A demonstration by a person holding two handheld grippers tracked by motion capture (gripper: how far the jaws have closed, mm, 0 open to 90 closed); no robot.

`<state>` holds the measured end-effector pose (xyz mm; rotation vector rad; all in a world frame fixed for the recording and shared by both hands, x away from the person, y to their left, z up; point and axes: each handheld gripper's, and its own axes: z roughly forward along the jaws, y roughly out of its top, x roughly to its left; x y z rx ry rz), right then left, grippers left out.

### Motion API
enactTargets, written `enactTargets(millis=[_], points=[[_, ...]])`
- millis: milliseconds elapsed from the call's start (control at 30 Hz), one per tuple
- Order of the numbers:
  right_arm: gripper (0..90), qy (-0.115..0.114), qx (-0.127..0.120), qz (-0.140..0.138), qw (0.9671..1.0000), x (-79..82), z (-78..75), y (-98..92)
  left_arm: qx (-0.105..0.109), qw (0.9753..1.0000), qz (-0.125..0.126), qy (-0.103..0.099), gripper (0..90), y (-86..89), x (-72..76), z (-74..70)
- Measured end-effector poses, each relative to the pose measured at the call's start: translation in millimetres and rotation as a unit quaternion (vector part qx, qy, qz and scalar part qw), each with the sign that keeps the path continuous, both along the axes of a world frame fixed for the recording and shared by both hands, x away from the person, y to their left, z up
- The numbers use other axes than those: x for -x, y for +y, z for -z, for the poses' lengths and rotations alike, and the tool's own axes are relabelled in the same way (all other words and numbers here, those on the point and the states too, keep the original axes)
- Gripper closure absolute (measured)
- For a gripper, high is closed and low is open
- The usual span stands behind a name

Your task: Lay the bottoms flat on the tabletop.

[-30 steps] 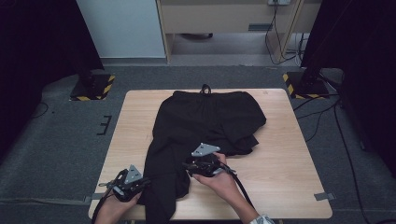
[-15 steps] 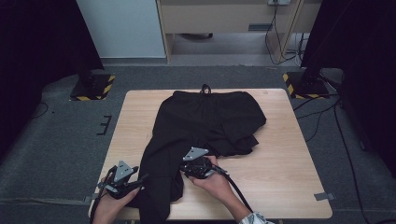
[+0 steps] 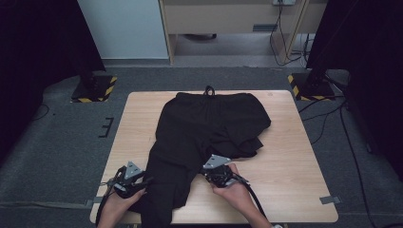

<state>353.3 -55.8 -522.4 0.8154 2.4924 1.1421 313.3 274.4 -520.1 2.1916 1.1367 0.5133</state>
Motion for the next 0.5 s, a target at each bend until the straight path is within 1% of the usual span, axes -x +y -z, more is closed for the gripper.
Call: enactTargets(millis=[33,133,167,200,267,333,433,500], points=[[84.0,0.003,-0.003,0.001,1.0,2.3,0.4,-5.7,0.0,1.0,0.001,0.0,54.4,0.4,0.6,0.5],[71.0,0.011,-0.019,0.006,0.9998,6.3,-3.3,-19.0,-0.002,1.0,-0.001,-0.004,53.6,2.4,3.6,-2.1],[66.5,0.01,-0.024,0.007,0.9996,7.7,-7.8,-23.8,0.002,1.0,-0.001,-0.005,53.5,2.9,4.7,-3.0],[64.1,0.007,-0.026,0.01,0.9996,8.4,-11.1,-26.1,0.007,0.9999,-0.002,-0.008,53.5,3.1,6.7,-4.5],[63.9,0.001,-0.035,0.017,0.9992,8.9,-21.8,-29.5,0.011,0.9999,0.002,-0.013,53.6,2.7,9.2,-6.3],[63.8,-0.008,-0.041,0.018,0.999,7.6,-30.5,-27.0,0.011,0.9998,0.005,-0.017,53.6,1.1,11.0,-7.8],[63.8,-0.018,-0.048,0.017,0.9985,3.3,-40.0,-18.8,0.012,0.9996,0.01,-0.023,54.0,-1.4,12.4,-9.6],[64.0,-0.026,-0.045,0.015,0.9985,0.1,-45.1,-9.1,0.013,0.9996,0.01,-0.024,54.4,-2.4,12.5,-9.8]])
